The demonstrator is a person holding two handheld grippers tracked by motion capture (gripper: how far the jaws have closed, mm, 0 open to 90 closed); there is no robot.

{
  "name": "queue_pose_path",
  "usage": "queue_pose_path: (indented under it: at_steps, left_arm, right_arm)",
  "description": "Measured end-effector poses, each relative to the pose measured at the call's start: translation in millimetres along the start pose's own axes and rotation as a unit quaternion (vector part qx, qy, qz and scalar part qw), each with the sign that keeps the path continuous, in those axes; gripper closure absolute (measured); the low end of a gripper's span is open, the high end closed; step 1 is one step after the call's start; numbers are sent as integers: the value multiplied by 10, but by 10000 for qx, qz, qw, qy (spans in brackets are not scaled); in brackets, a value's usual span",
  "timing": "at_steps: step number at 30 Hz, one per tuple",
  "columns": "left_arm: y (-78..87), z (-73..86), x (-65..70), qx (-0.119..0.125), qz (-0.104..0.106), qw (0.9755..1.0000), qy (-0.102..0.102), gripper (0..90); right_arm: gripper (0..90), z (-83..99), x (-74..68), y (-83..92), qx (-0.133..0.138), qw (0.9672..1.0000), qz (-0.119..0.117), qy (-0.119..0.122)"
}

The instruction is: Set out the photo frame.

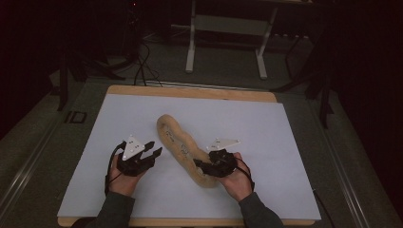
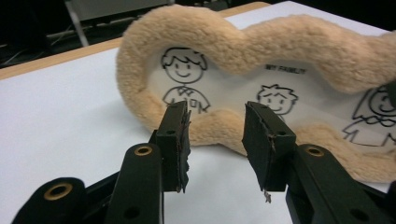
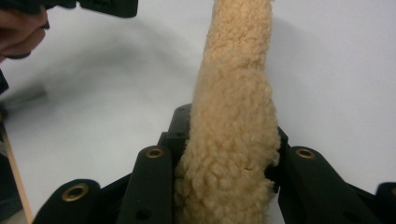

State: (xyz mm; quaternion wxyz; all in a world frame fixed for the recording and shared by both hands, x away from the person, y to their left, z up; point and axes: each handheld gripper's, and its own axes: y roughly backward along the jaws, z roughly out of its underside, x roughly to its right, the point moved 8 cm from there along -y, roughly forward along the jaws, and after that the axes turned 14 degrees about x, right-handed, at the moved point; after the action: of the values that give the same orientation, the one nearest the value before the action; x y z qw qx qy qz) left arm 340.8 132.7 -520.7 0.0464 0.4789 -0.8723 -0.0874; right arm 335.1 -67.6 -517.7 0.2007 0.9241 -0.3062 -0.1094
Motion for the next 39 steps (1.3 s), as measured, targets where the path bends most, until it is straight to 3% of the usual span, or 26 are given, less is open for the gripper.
queue_pose_path:
  at_steps: [13,24,39]
  left_arm:
    - [89,32,-319,23,-392,9983,424,604]
    - [54,69,-365,-43,-476,9982,374,600]
    - [63,81,-435,-28,-569,9973,457,594]
  right_arm:
    - [665,-25,-32,17,68,9995,-151,277]
    - [665,-21,-44,29,95,9991,-224,340]
    - [665,-13,-86,39,133,9978,-392,519]
